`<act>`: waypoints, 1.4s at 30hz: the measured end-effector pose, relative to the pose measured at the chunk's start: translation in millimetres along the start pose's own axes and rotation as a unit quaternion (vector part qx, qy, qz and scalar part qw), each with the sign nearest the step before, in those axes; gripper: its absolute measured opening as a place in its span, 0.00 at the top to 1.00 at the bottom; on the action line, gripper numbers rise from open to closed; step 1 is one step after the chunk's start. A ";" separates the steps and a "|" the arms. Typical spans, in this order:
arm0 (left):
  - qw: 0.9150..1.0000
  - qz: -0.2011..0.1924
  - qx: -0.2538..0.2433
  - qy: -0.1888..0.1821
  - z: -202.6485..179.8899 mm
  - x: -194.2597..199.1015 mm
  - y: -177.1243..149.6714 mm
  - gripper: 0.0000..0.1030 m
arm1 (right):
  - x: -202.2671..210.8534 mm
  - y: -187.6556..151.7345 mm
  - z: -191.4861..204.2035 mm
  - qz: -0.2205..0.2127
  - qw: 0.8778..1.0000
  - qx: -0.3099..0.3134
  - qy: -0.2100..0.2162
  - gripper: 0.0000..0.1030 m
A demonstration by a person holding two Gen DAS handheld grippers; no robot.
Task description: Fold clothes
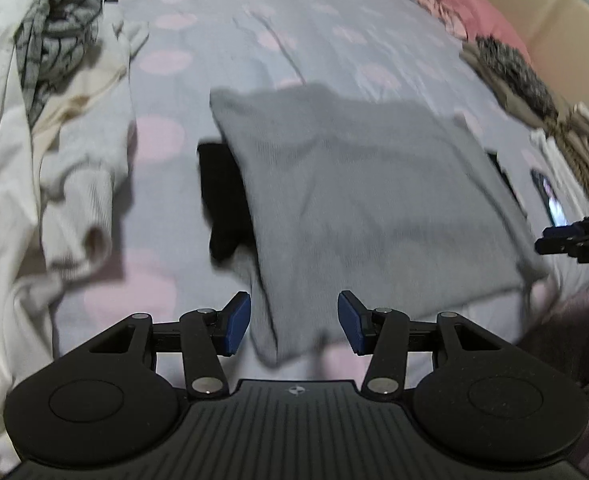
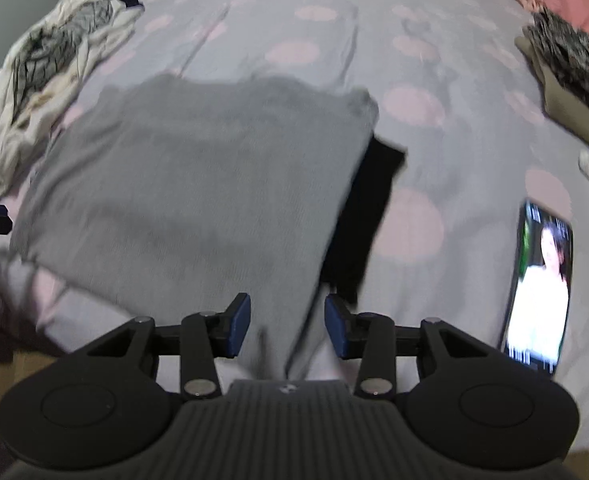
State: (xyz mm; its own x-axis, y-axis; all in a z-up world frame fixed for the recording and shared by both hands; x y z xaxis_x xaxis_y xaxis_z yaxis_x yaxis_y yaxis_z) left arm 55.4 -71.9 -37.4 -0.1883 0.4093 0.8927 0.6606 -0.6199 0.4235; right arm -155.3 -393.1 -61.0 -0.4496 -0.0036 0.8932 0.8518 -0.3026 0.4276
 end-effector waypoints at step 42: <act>0.995 -0.043 0.092 0.025 18.0 -43.4 61.0 0.71 | -48.1 68.3 -64.6 -0.005 0.983 -0.179 0.050 0.82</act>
Point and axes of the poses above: each gripper's, at about its wrist camera, not at the fingertips, and x roughly against the way its jaws point, z to its left, y to its top, the point moved 3 cm from there along -x, roughly the way its jaws point, and after that the axes turned 3 degrees about y, right-handed, at the moved point
